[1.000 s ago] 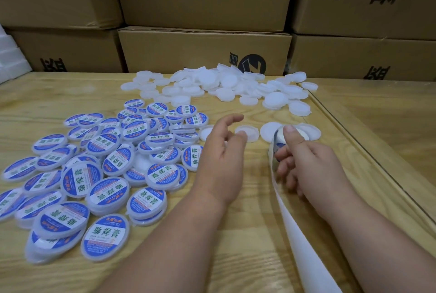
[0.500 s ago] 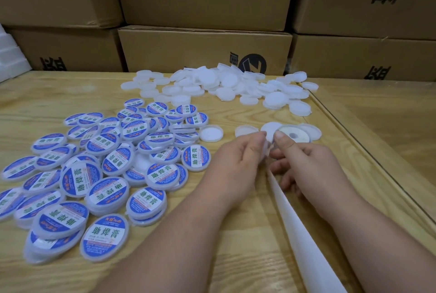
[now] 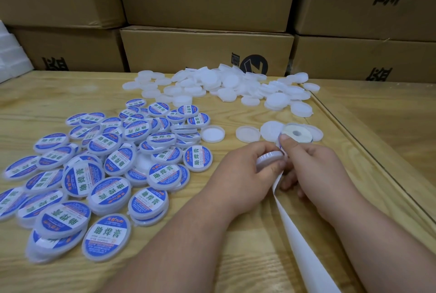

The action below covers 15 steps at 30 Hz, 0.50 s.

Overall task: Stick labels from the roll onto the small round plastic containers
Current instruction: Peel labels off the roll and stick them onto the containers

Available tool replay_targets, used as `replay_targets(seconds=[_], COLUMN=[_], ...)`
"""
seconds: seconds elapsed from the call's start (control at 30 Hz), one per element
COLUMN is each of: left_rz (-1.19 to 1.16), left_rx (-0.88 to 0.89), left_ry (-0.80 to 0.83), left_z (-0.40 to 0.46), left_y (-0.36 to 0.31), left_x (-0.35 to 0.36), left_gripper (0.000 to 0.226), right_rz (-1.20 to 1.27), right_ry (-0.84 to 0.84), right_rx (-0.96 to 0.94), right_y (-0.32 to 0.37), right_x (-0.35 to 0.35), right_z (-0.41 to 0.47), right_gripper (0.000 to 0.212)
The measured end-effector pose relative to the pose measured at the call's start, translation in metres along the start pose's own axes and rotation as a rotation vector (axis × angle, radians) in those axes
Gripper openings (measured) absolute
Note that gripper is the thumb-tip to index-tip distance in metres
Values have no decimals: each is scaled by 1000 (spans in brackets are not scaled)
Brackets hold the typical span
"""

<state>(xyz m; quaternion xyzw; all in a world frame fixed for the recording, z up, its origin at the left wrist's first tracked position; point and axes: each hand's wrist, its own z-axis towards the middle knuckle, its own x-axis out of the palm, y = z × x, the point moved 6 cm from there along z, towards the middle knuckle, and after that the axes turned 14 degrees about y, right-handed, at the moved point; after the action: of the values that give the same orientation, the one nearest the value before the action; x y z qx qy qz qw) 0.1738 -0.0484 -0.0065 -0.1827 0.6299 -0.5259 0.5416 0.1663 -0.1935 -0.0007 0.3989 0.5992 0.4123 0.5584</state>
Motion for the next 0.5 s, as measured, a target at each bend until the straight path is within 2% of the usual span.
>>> replay_targets(seconds=[0.17,0.3,0.4,0.5], left_rz=[-82,-219,-319,-366], left_rx=[43,54,26,6], left_ry=[59,42,-62,-167], left_z=[0,-1,-1,-1], left_y=[-2,1,5,8], left_x=[3,3,-3,-12], left_gripper=[7,8,15,27], right_rz=[10,50,27,-30], right_ry=[30,35,34,93], right_rx=[11,60,53,9], right_y=[-5,-14,-15,-9], right_x=[-1,-4,-4,1], right_z=[3,6,8,5], right_gripper=[40,19,15,22])
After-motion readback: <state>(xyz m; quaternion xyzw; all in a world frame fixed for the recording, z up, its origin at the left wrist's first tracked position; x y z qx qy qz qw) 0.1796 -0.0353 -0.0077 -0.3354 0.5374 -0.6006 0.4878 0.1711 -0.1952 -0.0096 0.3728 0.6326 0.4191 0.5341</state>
